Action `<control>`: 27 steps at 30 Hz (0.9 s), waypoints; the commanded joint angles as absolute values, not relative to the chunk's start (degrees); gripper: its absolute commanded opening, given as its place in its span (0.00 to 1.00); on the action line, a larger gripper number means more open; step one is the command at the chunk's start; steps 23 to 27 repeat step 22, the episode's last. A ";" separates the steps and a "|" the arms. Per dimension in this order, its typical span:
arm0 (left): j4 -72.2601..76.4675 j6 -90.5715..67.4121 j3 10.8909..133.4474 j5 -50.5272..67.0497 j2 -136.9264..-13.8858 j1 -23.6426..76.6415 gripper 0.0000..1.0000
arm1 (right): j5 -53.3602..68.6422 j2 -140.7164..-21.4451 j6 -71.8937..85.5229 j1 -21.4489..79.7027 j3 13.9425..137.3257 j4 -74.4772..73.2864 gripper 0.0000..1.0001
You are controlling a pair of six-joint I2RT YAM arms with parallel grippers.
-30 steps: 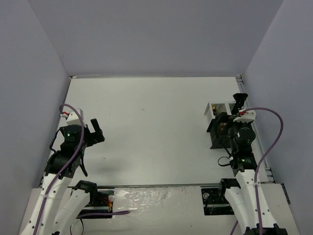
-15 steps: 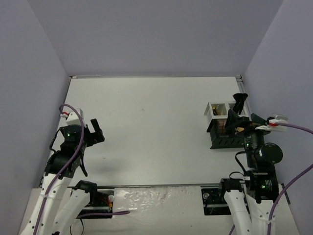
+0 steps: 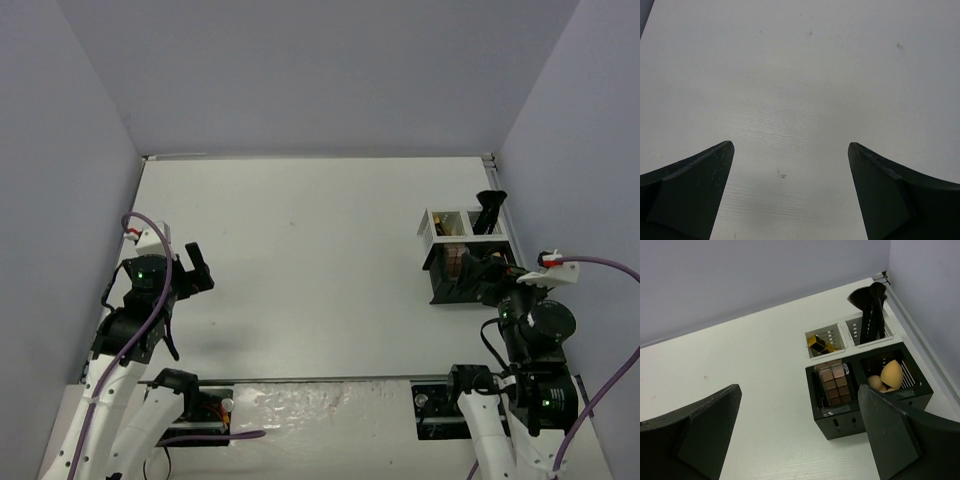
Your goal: Organize the makeup
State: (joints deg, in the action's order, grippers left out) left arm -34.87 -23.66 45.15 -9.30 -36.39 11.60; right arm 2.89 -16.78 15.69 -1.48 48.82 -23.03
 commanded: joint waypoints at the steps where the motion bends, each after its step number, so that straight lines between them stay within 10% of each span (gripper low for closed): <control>1: -32.66 -23.70 46.49 -9.84 -37.21 11.34 0.97 | 1.81 -14.88 16.66 -1.58 51.08 -22.27 1.00; 27: -32.85 -23.73 46.41 -9.76 -36.65 11.34 0.97 | 0.51 -12.92 17.49 -1.58 50.63 -23.20 1.00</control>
